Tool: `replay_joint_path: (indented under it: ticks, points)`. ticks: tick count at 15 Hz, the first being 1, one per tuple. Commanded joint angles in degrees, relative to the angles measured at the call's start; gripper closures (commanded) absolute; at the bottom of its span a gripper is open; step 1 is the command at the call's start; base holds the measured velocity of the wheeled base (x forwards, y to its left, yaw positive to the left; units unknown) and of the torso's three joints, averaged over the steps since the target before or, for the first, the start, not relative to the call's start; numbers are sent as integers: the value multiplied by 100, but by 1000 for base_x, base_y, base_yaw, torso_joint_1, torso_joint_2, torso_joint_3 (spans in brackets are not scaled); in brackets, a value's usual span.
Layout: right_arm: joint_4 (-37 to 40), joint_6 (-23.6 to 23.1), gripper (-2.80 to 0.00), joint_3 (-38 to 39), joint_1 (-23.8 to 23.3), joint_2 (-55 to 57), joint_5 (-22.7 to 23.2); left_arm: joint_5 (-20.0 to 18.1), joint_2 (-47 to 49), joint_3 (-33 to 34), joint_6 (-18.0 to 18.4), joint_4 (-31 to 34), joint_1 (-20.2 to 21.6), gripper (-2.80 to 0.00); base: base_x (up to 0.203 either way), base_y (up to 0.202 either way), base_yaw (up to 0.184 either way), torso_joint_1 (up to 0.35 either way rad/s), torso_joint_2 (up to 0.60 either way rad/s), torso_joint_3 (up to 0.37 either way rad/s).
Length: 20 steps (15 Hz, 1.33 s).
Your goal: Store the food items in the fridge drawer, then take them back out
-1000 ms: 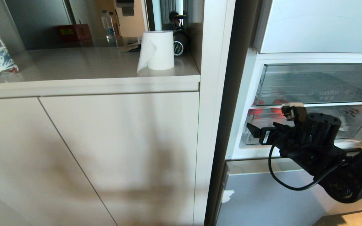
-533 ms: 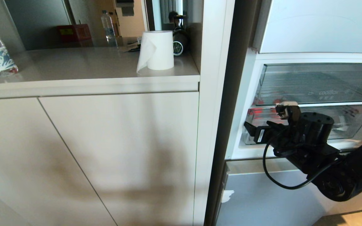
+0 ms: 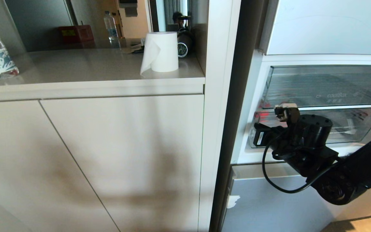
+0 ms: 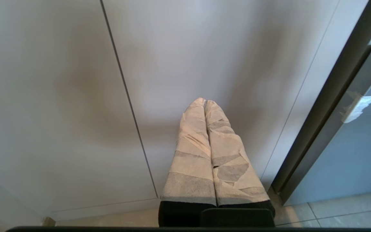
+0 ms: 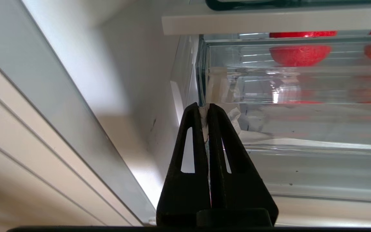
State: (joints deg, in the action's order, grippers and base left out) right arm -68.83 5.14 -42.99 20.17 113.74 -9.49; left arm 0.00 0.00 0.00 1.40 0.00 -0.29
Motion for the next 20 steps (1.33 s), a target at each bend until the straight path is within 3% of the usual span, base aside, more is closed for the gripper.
replay_joint_path:
  ticks: [1, 6, 13, 18, 19, 20]
  points:
    - [-43, 4, 0, -43, 31, 69, -88, 0, 4, 0, 0, 0, 3, 0, 0, 0, 0, 0, 0, 0]
    - [-52, 89, 0, 268, 91, -251, -106, 0, 7, 0, 0, 0, 3, 0, 0, 0, 0, 0, 0, 0]
    - [-46, 312, 0, 1605, 355, -1085, -105, 0, 2, 0, 0, 0, 3, 0, 0, 0, 0, 0, 0, 0]
    - [-49, 710, 0, 2132, 699, -1417, -669, 0, 9, 0, 0, 0, 3, 0, 0, 0, 0, 0, 0, 0]
    - [-50, 707, -280, 2289, 710, -1596, -696, 0, 9, 0, 0, 0, 3, 0, 0, 0, 0, 0, 0, 0]
    - [-46, 700, -280, 2439, 714, -1840, -705, 0, 9, 0, 0, 0, 3, 0, 0, 0, 0, 0, 0, 0]
